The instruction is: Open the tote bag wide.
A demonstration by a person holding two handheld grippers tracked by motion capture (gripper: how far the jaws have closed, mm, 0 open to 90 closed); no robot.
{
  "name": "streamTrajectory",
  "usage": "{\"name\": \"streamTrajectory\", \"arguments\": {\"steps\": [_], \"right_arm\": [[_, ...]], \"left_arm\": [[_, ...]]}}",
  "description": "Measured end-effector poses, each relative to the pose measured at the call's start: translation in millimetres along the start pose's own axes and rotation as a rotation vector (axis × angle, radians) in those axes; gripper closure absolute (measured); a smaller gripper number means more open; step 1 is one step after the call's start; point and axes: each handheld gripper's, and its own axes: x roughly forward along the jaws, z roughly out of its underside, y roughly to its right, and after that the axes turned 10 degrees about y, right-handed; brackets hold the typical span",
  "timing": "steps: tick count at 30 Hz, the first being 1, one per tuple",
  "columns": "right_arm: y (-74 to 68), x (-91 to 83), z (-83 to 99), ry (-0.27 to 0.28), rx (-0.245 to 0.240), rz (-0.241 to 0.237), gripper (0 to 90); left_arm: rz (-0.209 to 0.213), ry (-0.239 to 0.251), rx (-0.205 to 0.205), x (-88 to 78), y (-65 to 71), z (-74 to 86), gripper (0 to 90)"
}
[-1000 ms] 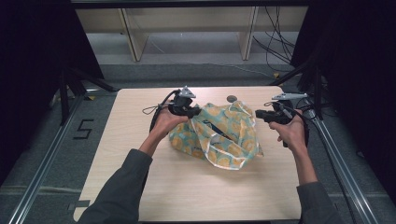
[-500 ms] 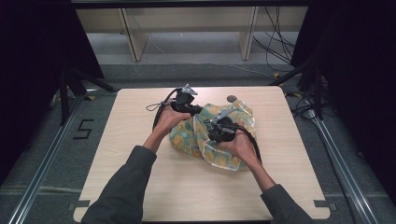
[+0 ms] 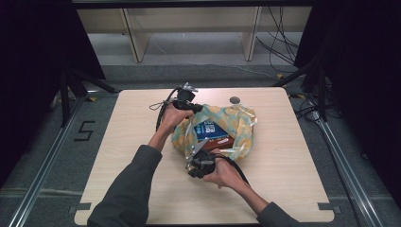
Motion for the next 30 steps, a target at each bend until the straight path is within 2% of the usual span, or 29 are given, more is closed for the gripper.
{"name": "streamTrajectory", "arguments": {"steps": [1, 3, 5, 6, 8, 9, 10, 12, 13, 14, 16, 17, 18, 19, 21, 22, 23, 24, 25, 26, 27, 28, 29, 30], "right_arm": [[-2.3, 0.3, -0.4, 0.003, 0.0, 0.007, 90.0], [0.8, -10.7, -5.6, 0.048, 0.0, 0.007, 90.0], [4.6, -34.1, -12.5, 0.12, 0.035, 0.019, 90.0], [7.5, -47.2, -15.7, 0.161, 0.033, 0.036, 90.0], [16.8, -72.8, -20.4, 0.235, 0.029, 0.1, 90.0], [16.8, -72.8, -20.4, 0.235, 0.029, 0.1, 90.0], [34.4, -94.0, -20.1, 0.269, 0.044, 0.203, 90.0], [51.0, -102.1, -17.1, 0.253, 0.071, 0.276, 90.0], [51.0, -102.1, -17.1, 0.253, 0.071, 0.276, 90.0], [73.6, -102.5, -9.8, 0.206, 0.106, 0.344, 90.0], [90.2, -97.4, -2.5, 0.17, 0.118, 0.346, 90.0], [90.2, -97.4, -2.5, 0.17, 0.118, 0.346, 90.0], [100.5, -86.5, 4.5, 0.151, 0.146, 0.342, 90.0], [102.3, -83.0, 5.9, 0.137, 0.137, 0.356, 90.0], [107.1, -77.6, 6.7, 0.103, 0.11, 0.379, 90.0], [109.9, -73.8, 7.4, 0.109, 0.1, 0.416, 90.0], [113.1, -75.6, 6.0, 0.092, 0.113, 0.431, 90.0], [118.8, -76.8, 5.6, 0.095, 0.13, 0.461, 90.0], [118.8, -76.8, 5.6, 0.095, 0.13, 0.461, 90.0], [130.4, -80.2, 5.5, 0.119, 0.154, 0.516, 90.0], [132.9, -83.1, 4.5, 0.104, 0.165, 0.514, 90.0], [139.8, -86.2, 3.6, 0.113, 0.173, 0.545, 90.0], [139.8, -86.2, 3.6, 0.113, 0.173, 0.545, 90.0], [150.5, -90.3, 2.1, 0.121, 0.192, 0.57, 90.0]], "left_arm": [[0.004, -0.006, -0.004, 1.8, -1.0, 1.2, 88.9], [0.003, -0.011, 0.001, 2.6, -0.9, 2.1, 88.7], [0.006, -0.011, 0.018, 1.7, 0.3, 3.3, 88.4], [0.005, -0.012, 0.025, 1.4, -0.3, 2.8, 88.2], [-0.004, -0.013, 0.016, 1.2, -0.7, 2.5, 87.6], [-0.004, -0.013, 0.016, 1.2, -0.7, 2.5, 87.1], [-0.006, -0.016, 0.017, 1.4, -0.5, 3.0, 86.5], [-0.009, -0.019, 0.021, 2.8, 1.9, 3.4, 85.1], [-0.009, -0.019, 0.021, 2.8, 1.9, 3.4, 83.6], [-0.017, -0.01, 0.02, 2.6, 2.4, 2.8, 79.9], [-0.007, -0.009, 0.019, 1.1, 3.1, 2.6, 75.6], [-0.007, -0.009, 0.019, 1.1, 3.1, 2.6, 73.0], [0.002, -0.01, 0.024, -1.1, 4.8, 1.8, 68.5], [0.01, -0.013, 0.044, -6.2, 9.4, 0.2, 63.6], [-0.025, 0.009, 0.085, -16.5, 17.4, -1.7, 53.7], [-0.034, 0.024, 0.095, -22.9, 22.3, -2.3, 49.2], [-0.034, 0.024, 0.095, -22.9, 22.3, -2.3, 45.6], [-0.042, 0.047, 0.115, -36.7, 32.0, -2.1, 42.7], [-0.042, 0.047, 0.115, -36.7, 32.0, -2.1, 40.7], [-0.062, 0.059, 0.155, -47.9, 42.8, 0.2, 40.5], [-0.075, 0.067, 0.192, -53.7, 50.8, 2.7, 40.4], [-0.082, 0.077, 0.216, -58.8, 57.7, 5.0, 41.0], [-0.082, 0.077, 0.216, -58.8, 57.7, 5.0, 42.7], [-0.027, 0.105, 0.239, -64.1, 76.6, 11.8, 44.3]]}}
